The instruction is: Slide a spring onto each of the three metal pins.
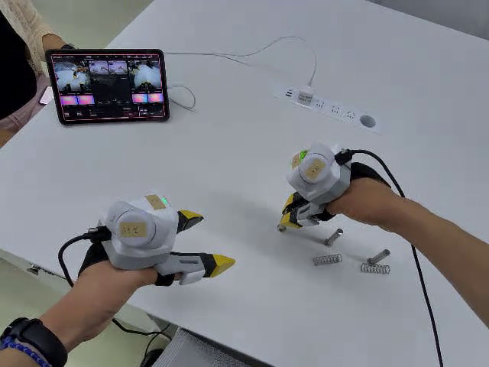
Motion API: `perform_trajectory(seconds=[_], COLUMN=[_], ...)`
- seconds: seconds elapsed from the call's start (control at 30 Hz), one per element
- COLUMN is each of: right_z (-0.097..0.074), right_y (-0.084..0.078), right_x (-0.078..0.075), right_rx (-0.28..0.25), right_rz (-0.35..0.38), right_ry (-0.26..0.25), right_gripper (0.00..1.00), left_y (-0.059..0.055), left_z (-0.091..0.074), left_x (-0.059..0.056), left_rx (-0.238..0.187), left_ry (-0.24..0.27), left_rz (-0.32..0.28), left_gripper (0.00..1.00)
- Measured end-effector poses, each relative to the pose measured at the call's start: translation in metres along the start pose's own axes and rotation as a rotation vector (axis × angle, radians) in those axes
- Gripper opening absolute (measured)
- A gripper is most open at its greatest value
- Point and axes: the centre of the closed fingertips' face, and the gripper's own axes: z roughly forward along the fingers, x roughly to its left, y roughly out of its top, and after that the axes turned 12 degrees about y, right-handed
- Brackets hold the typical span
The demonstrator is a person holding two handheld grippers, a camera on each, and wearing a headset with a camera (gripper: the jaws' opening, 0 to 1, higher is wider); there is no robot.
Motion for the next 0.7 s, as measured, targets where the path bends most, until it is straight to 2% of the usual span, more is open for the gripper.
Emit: perform_trajectory(seconds=[0.7], right_z=[0.017], right_y=[-0.004], right_x=[0.003], right_rx=[0.002], right_rz=[0.012], right_ry=[0.015], right_gripper=[0.13], left_y=[-0.001], left_z=[-0.002], left_x=[0.001], left_rx=[0.001], left_ry=[0.005], left_rz=[-0.005], left_gripper=[0.59])
